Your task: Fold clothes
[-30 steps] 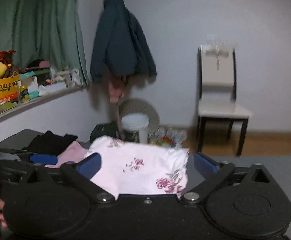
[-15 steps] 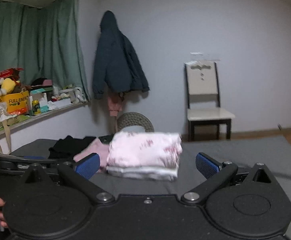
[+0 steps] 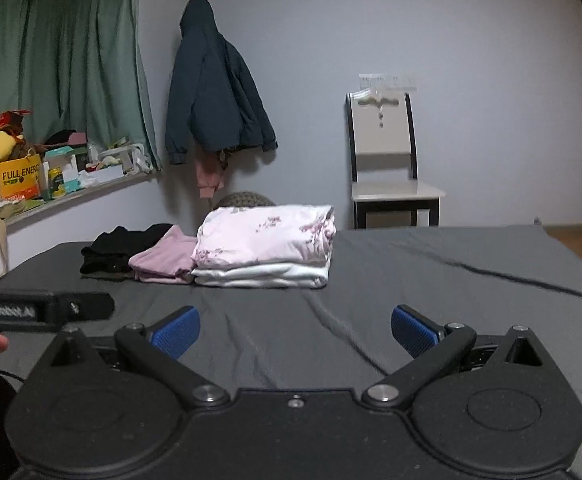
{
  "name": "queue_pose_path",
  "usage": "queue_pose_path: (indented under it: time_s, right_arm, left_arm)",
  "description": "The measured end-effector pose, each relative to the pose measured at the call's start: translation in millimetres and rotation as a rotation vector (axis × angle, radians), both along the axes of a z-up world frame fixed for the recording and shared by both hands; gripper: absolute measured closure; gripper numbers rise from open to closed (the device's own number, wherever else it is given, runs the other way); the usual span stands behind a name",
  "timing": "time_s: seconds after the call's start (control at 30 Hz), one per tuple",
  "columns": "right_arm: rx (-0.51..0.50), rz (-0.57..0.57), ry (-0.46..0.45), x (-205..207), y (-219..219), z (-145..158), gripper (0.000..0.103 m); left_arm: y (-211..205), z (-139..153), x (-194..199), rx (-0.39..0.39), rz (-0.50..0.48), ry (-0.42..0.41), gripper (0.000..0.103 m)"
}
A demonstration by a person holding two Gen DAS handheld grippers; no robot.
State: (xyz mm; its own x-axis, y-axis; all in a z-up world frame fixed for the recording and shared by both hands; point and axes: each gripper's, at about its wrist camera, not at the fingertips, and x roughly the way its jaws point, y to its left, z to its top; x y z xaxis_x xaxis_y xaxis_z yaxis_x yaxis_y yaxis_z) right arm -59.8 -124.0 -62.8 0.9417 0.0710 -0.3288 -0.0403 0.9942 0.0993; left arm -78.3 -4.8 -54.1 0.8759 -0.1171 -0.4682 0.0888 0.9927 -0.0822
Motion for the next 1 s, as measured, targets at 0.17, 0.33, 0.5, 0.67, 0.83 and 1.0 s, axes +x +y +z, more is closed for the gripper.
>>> queue_pose_path:
  time_s: [0.17,0.33,0.5,0.67,0.83,1.0]
  right_arm:
    - [-0.045,-0.016,-0.005,6.5,1.0,-19.4,0.000]
    - [-0.074,-0.049,-0.006,15.7,8.3,-29.6,0.000]
    - [-0.062,-0.054,-0.010,16.1,11.7,-33.8,0.000]
    - [-0.086,-0.147,-0.006,18.4,16.4,-32.6,0.000]
    - [-0.157,-0.117,-0.043,12.6,25.7,-30.2,0.000]
    - [-0.138,-0.173,-0.025,15.4,30.2,-26.7,0.000]
  left_arm:
    - [-11.4,-17.9,15.0,0.080,0.021,0.049,0.000]
    - [-16.3,-24.2,20.6,0.124,0.048,0.054,0.000]
    - [-12.4,-23.2,22.4,0.113,0.064,0.078,0.000]
    - [-14.8,-21.9,22.6,0.156,0.098,0.067,0.000]
    - [-20.0,-17.2,18.4,0.175,0.173,0.030,0.000]
    - [-28.1,-7.3,15.4,0.221,0.223,-0.019,0.000]
